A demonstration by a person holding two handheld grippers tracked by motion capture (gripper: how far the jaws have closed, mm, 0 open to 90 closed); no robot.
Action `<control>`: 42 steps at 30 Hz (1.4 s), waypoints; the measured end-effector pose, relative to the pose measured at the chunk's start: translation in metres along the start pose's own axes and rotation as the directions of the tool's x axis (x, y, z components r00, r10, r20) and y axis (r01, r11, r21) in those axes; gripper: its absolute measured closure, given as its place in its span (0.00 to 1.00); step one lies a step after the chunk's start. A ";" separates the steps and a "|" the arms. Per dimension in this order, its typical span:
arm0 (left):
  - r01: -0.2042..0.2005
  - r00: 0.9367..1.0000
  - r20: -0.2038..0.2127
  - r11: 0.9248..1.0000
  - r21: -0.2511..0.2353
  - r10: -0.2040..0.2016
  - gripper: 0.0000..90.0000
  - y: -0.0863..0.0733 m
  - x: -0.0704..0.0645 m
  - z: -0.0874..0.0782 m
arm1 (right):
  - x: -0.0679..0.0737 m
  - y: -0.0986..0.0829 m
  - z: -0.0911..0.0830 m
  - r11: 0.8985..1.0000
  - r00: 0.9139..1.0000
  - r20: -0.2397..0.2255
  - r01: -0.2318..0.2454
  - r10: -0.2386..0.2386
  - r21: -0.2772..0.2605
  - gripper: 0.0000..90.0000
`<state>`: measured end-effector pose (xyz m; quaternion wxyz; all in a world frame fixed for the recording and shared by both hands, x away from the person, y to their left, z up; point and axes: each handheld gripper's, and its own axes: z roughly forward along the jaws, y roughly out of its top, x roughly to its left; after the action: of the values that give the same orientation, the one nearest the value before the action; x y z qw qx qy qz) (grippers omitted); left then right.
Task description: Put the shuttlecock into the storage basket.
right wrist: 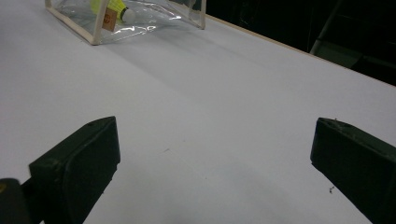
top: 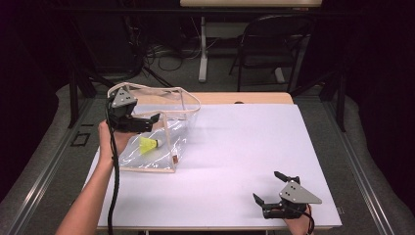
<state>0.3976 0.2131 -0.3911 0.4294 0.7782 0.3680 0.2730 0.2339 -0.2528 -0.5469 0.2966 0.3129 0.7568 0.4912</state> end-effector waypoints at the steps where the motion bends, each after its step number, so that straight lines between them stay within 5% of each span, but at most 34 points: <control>1: 0.003 1.000 0.002 1.000 -0.006 -0.003 0.06 -0.001 -0.001 -0.001 | 0.000 0.000 0.000 1.000 1.000 -0.001 0.002 -0.002 0.000 0.01; 25: -0.016 0.999 0.047 0.997 -0.073 0.019 0.00 -0.024 -0.033 -0.014 | 0.003 0.003 0.000 1.000 1.000 0.008 0.018 -0.018 -0.003 0.01; 35: -0.022 0.998 0.056 0.989 -0.146 0.031 0.00 -0.031 -0.044 -0.024 | 0.007 0.004 0.005 1.000 1.000 0.000 0.022 -0.022 0.003 0.01; 42: -0.030 0.997 0.064 0.989 -0.144 0.039 0.00 -0.044 -0.052 -0.026 | 0.005 0.004 0.003 1.000 1.000 0.002 0.020 -0.020 0.000 0.01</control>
<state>0.3333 0.1990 -0.4219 0.4912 0.7605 0.3194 0.2800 0.2339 -0.2459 -0.5450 0.3021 0.3056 0.7598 0.4879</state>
